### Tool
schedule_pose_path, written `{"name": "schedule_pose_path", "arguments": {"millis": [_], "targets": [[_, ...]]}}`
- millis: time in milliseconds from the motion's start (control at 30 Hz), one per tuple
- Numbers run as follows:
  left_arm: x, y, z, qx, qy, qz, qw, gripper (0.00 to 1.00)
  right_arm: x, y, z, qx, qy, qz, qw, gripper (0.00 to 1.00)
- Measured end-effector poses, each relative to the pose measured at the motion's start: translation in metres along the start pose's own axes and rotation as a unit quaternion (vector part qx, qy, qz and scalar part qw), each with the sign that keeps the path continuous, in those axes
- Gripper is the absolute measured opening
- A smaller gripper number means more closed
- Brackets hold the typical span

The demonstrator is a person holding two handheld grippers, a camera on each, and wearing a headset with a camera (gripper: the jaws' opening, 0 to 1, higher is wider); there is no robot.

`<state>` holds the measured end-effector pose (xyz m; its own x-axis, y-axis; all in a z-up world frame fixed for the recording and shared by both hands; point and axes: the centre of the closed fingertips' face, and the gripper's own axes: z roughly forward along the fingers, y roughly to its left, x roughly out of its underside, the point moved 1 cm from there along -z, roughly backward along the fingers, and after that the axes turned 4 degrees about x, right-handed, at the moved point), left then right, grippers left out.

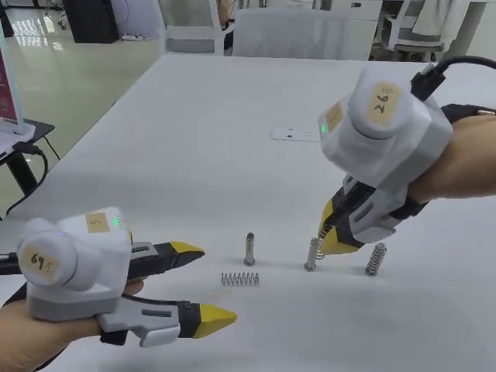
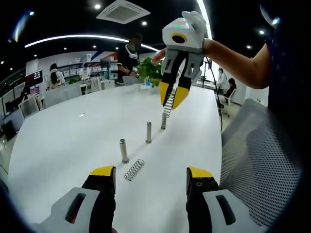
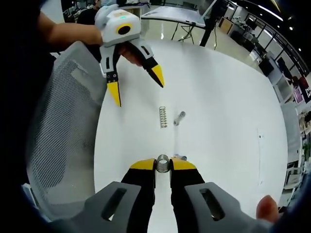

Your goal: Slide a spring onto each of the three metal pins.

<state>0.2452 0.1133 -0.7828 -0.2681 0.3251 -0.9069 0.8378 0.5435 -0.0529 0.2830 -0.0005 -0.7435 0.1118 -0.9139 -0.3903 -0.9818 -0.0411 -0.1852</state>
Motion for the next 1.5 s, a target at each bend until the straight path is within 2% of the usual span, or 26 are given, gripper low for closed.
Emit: {"name": "schedule_pose_path", "arguments": {"millis": [633, 1500], "targets": [[0.003, -0.005, 0.002, 0.000, 0.000, -0.007, 1.0000, 0.57, 0.010, -0.029, 0.015, 0.021, 0.023, 0.003, 0.9995, 0.08], [0.004, -0.005, 0.002, 0.002, -0.003, -0.009, 1.0000, 0.57, 0.014, -0.033, 0.033, 0.000, 0.041, 0.006, 0.9991, 0.08]]}}
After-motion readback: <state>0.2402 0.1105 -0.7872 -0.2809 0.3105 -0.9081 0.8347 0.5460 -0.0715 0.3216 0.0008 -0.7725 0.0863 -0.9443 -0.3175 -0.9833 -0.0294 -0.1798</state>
